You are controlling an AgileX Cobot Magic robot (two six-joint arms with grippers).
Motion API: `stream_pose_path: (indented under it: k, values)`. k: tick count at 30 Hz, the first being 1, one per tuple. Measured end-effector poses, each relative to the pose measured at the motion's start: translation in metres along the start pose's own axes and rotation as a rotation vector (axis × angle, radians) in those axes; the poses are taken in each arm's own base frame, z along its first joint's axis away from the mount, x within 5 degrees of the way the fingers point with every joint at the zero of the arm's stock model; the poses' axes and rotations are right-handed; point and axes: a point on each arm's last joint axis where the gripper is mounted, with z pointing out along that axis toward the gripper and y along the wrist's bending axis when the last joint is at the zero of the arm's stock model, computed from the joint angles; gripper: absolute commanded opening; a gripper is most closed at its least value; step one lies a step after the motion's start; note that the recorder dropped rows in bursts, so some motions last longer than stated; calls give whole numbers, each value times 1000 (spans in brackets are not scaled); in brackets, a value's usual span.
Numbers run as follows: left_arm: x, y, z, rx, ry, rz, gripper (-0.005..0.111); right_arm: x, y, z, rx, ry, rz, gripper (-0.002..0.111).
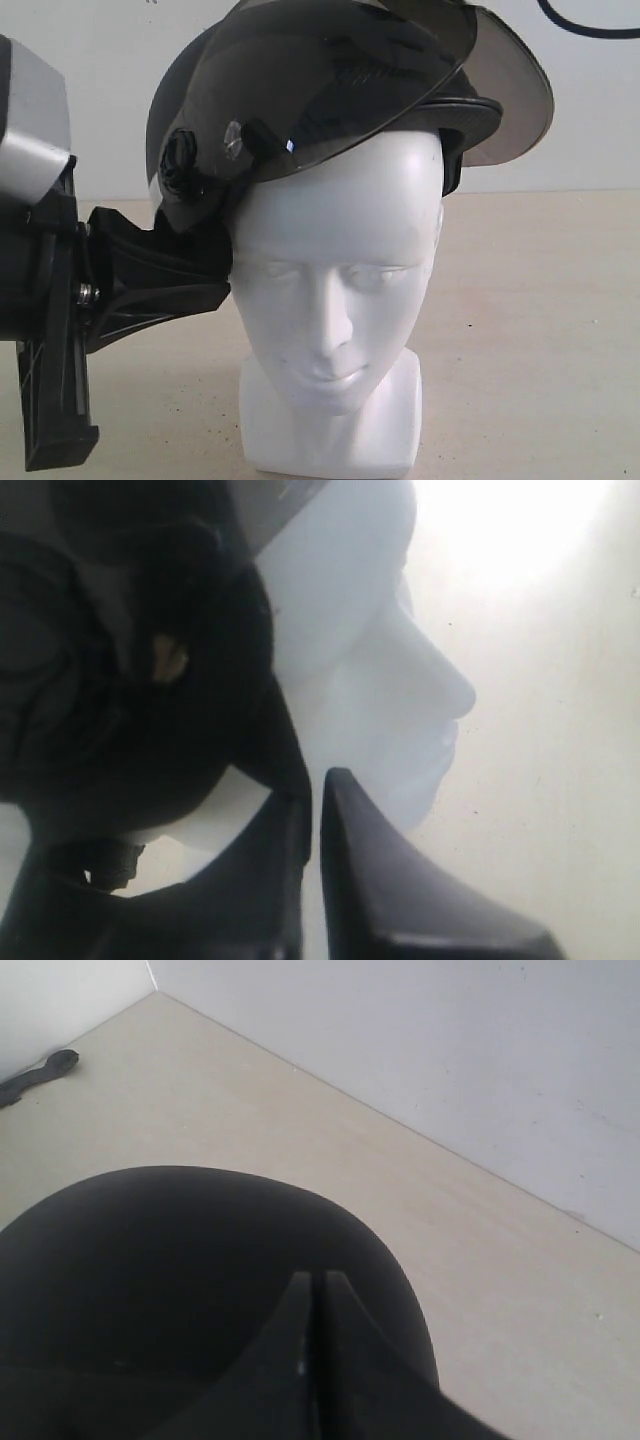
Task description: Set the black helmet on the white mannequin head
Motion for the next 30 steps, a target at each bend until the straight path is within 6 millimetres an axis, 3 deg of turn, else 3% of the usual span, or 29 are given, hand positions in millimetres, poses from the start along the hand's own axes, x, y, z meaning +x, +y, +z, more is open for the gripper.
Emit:
stream_pose_path:
  k: [7,18,30]
  values:
    - [-1,-4,0,33,-3,-2,4,1,1,0,-9,11,3,0]
    - [-9,-24,9,87,-6,62,4,4,14,-16,-86,45,22,0]
    - [15,-35,12,40,14,-67,4,7,27,-24,-130,79,27,0]
